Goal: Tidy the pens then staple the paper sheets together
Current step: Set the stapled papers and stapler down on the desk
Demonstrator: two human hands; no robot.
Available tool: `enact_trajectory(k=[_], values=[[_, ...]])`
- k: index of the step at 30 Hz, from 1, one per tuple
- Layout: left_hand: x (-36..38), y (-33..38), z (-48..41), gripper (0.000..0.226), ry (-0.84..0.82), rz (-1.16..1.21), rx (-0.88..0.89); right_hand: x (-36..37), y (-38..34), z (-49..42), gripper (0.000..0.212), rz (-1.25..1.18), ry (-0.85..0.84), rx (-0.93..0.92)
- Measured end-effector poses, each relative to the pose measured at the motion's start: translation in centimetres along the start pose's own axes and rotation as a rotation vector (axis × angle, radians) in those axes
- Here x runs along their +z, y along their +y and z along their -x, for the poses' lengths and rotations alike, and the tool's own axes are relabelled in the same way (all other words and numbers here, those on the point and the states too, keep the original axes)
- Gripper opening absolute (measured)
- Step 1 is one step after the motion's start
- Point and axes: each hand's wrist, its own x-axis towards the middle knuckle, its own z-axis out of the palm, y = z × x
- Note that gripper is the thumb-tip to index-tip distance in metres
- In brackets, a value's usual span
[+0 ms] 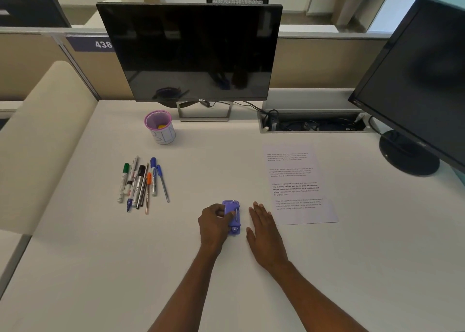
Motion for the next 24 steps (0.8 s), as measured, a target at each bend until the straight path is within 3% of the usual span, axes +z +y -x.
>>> enact_trajectory(k=[15, 24], values=[[-3.7, 0.4, -3.3, 0.024, 0.096, 0.117, -0.03, 0.3, -0.1, 0.2, 0.058, 0.006, 0.052, -0.028], [-8.6, 0.7, -7.7, 0.005, 0.16, 0.117, -0.047, 0.7, -0.3, 0.3, 0.057, -0.002, 0.081, -0.014]])
